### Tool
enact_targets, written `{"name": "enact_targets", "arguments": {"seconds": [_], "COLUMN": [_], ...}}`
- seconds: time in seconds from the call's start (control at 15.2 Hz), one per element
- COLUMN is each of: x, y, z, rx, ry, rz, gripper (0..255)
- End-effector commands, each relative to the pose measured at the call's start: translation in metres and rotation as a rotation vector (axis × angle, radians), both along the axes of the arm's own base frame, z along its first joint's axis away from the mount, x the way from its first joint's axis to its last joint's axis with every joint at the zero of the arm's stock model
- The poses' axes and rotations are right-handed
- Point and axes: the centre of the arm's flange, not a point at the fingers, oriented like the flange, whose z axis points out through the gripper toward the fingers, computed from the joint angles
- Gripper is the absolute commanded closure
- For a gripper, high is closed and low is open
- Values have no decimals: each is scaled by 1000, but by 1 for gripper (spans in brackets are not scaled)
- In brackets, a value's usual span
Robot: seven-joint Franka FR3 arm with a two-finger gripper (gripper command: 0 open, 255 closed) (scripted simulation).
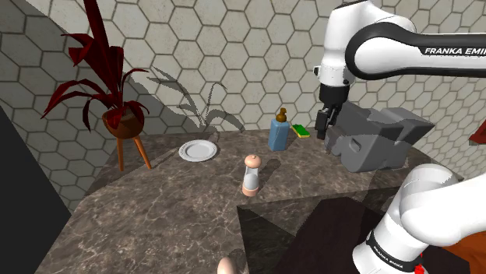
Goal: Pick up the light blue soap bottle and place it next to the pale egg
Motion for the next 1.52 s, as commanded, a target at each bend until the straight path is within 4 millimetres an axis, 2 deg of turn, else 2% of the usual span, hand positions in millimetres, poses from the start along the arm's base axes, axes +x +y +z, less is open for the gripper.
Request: {"name": "enact_targets", "arguments": {"seconds": [0.0,1.45], "x": [0,223], "y": [0,-194], "z": [0,-46], "rx": [0,64], "ry": [0,26], "rz": [0,31], "gripper": [0,0]}}
